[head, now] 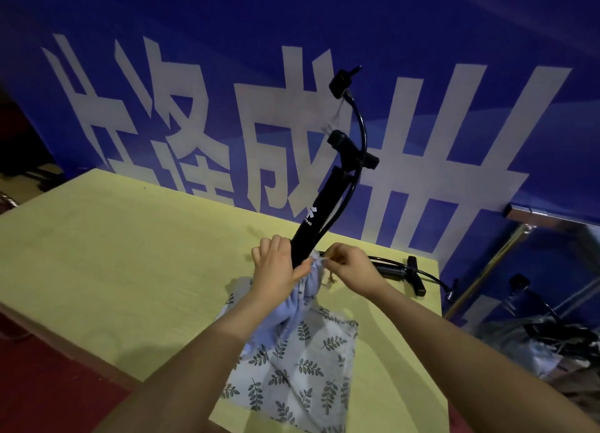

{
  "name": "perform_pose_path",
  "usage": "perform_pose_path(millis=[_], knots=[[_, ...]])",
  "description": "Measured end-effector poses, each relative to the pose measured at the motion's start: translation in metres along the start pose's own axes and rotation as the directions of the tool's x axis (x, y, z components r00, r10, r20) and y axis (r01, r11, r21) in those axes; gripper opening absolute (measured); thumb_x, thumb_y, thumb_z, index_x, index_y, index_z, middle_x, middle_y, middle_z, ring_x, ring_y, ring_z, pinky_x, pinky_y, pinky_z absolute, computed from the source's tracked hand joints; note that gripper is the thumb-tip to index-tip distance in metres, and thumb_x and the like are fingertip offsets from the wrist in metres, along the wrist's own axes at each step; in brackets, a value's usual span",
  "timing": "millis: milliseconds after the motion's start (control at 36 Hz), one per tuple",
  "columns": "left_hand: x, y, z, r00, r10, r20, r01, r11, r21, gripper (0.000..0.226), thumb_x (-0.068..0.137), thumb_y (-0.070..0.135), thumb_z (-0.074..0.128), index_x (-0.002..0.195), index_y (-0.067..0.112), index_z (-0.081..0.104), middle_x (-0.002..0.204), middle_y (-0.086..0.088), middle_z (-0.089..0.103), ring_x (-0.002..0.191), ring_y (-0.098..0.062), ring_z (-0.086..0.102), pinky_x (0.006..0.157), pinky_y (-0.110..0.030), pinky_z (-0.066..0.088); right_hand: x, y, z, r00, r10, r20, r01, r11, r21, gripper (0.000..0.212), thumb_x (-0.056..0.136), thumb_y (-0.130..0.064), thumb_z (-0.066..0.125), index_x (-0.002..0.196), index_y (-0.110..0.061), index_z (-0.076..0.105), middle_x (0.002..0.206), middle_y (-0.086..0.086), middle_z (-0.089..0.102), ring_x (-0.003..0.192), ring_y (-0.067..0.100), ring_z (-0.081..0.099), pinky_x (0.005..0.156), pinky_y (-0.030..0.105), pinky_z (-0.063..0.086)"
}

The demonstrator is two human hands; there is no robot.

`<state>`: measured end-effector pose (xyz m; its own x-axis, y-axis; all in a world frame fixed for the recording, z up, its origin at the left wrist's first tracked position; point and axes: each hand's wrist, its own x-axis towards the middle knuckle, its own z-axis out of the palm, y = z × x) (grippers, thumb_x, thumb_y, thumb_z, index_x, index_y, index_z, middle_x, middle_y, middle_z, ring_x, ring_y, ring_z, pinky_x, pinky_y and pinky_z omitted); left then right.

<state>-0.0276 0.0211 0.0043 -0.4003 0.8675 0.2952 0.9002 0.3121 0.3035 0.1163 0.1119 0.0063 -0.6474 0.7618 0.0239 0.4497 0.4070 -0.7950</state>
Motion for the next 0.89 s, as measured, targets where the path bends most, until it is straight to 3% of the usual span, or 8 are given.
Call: perform_pose_path(millis=[111, 222, 361, 444, 500, 611, 750, 889], knots=[[-0.001, -0.009, -0.004, 1.000, -0.012, -0.014, 0.010, 0.990, -0.143, 0.049, 0.085, 0.055, 0.043, 0.097, 0.008, 0.048, 0.098, -0.007, 0.045, 0.100, -0.024, 0.037, 0.076, -0.029, 0.017, 0.009, -0.013, -0.006, 0.997, 0.011, -0.072, -0.003, 0.993, 0.115, 0.009, 0.094, -0.007, 0.052, 0.101, -0.011, 0.056, 0.074, 0.008, 0.056, 0.063, 0.017, 0.054, 0.058, 0.027, 0.047], [-0.001, -0.014, -0.011, 0.999, -0.028, -0.036, 0.019, 0.972, -0.235, 0.057, 0.071, 0.070, 0.019, 0.086, 0.017, 0.037, 0.089, 0.002, 0.037, 0.092, -0.018, 0.033, 0.073, -0.029, 0.017, 0.018, -0.030, -0.009, 0.999, -0.019, -0.038, 0.023, 0.992, 0.126, 0.037, 0.097, -0.007, 0.046, 0.132, -0.018, 0.041, 0.078, 0.006, 0.050, 0.061, 0.013, 0.046, 0.050, 0.014, 0.040], [0.004, -0.019, -0.020, 0.997, 0.010, -0.080, -0.031, 0.963, -0.266, 0.056, 0.074, 0.069, 0.022, 0.090, 0.020, 0.041, 0.089, 0.004, 0.037, 0.092, -0.016, 0.033, 0.071, -0.029, 0.014, 0.035, -0.045, -0.008, 0.984, -0.095, 0.148, 0.100, 0.995, -0.030, 0.058, 0.094, -0.008, 0.047, 0.143, -0.033, 0.029, 0.071, 0.009, 0.038, 0.063, 0.018, 0.039, 0.060, 0.029, 0.035], [0.005, -0.023, -0.025, 0.996, 0.034, -0.087, -0.058, 0.955, -0.291, 0.060, 0.072, 0.069, 0.022, 0.094, 0.018, 0.045, 0.090, 0.004, 0.037, 0.091, -0.013, 0.029, 0.071, -0.029, 0.014, 0.042, -0.053, -0.003, 0.964, -0.107, 0.243, 0.135, 0.986, -0.103, 0.064, 0.091, -0.005, 0.045, 0.144, -0.037, 0.029, 0.085, 0.010, 0.056, 0.074, 0.023, 0.051, 0.068, 0.034, 0.043], [0.005, -0.027, -0.028, 0.995, 0.044, -0.088, -0.069, 0.952, -0.298, 0.066, 0.072, 0.069, 0.022, 0.099, 0.016, 0.049, 0.091, 0.003, 0.039, 0.092, -0.013, 0.031, 0.071, -0.029, 0.014, 0.046, -0.059, -0.001, 0.956, -0.090, 0.279, 0.130, 0.983, -0.127, 0.063, 0.090, -0.004, 0.045, 0.143, -0.035, 0.033, 0.111, 0.010, 0.062, 0.092, 0.025, 0.058, 0.082, 0.037, 0.047], [0.007, -0.033, -0.029, 0.995, 0.044, -0.086, -0.066, 0.962, -0.263, 0.072, 0.072, 0.072, 0.020, 0.099, 0.013, 0.051, 0.090, 0.003, 0.039, 0.090, -0.015, 0.032, 0.070, -0.029, 0.014, 0.049, -0.068, 0.001, 0.949, -0.082, 0.303, 0.194, 0.914, -0.358, 0.045, 0.086, -0.007, 0.051, 0.129, -0.022, 0.052, 0.127, 0.008, 0.056, 0.114, 0.026, 0.051, 0.098, 0.041, 0.038], [0.007, -0.036, -0.027, 0.995, -0.002, -0.101, -0.023, 0.968, -0.250, 0.068, 0.072, 0.071, 0.020, 0.094, 0.013, 0.047, 0.090, 0.002, 0.037, 0.092, -0.018, 0.034, 0.071, -0.029, 0.015, 0.055, -0.062, -0.002, 0.958, -0.202, 0.202, 0.264, 0.897, -0.356, 0.015, 0.083, -0.011, 0.057, 0.098, -0.014, 0.057, 0.101, 0.001, 0.041, 0.091, 0.018, 0.043, 0.093, 0.036, 0.033], [0.008, -0.029, -0.019, 0.993, -0.074, -0.091, 0.048, 0.963, -0.266, 0.074, 0.072, 0.071, 0.019, 0.106, 0.012, 0.048, 0.101, -0.003, 0.043, 0.100, -0.021, 0.037, 0.074, -0.028, 0.015, 0.046, -0.064, -0.010, 0.958, -0.147, 0.246, 0.163, 0.986, -0.046, 0.013, 0.084, -0.003, 0.054, 0.083, -0.016, 0.054, 0.076, -0.001, 0.051, 0.069, 0.014, 0.049, 0.069, 0.033, 0.042]])
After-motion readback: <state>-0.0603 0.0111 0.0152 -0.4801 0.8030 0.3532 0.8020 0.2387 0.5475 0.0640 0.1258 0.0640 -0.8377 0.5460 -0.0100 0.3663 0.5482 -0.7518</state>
